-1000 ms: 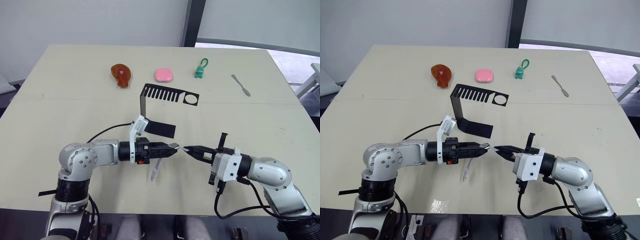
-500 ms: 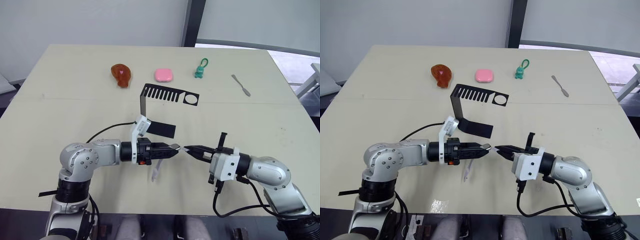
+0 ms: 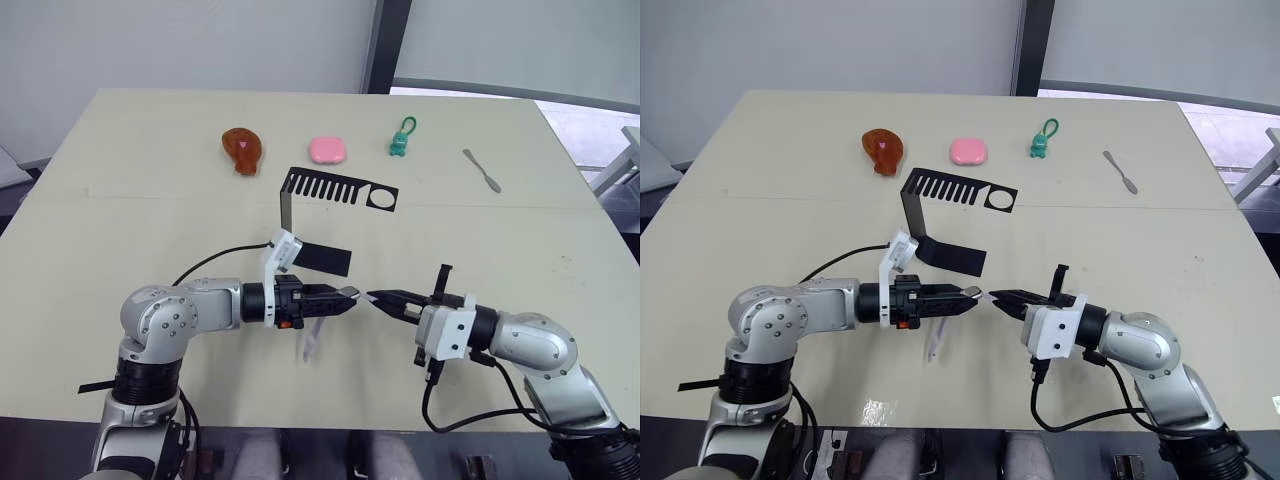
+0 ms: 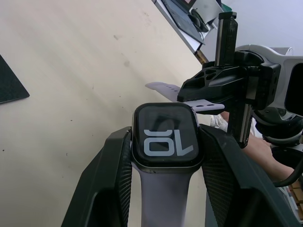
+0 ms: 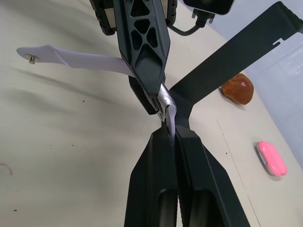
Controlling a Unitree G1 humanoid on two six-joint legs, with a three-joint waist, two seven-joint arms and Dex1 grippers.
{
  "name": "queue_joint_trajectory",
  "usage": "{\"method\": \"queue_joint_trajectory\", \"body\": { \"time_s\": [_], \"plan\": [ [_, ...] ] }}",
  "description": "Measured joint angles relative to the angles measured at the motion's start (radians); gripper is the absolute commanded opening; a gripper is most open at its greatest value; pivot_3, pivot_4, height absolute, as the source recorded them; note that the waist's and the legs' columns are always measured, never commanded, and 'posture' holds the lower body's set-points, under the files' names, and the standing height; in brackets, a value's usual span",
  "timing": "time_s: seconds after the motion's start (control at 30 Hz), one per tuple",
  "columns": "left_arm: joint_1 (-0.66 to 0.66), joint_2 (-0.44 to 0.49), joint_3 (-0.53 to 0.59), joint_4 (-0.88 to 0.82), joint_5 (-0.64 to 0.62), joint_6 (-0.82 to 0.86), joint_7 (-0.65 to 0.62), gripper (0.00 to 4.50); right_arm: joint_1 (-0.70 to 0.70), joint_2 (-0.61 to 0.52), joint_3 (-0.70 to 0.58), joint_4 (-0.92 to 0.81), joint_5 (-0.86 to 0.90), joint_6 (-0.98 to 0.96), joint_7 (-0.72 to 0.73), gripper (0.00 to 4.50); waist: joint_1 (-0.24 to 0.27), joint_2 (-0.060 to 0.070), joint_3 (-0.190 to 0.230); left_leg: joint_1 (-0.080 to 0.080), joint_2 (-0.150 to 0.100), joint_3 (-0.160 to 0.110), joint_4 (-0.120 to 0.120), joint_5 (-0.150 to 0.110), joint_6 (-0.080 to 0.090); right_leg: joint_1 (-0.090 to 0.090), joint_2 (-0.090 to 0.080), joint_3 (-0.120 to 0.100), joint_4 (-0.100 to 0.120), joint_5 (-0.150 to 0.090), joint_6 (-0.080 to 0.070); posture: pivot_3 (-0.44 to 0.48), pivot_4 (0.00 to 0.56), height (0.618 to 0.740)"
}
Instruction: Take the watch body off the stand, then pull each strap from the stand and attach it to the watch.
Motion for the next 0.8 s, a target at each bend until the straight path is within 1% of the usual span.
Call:
{"method": "queue_joint_trajectory", "body": {
  "time_s": [0.8],
  "plan": [
    [-0.002, -0.009, 0.002, 0.0, 0.027, -0.002, 0.018, 1.59, -0.025, 0.037, 0.027, 0.021, -0.078, 0.002, -0.027, 0.0, 0.0, 0.0, 0.0, 0.0, 0.0, 0.0, 0.0, 0.0, 0.0, 0.0, 0.0, 0.0, 0.0, 0.0, 0.0, 0.0, 0.15, 0.74]
  ]
}}
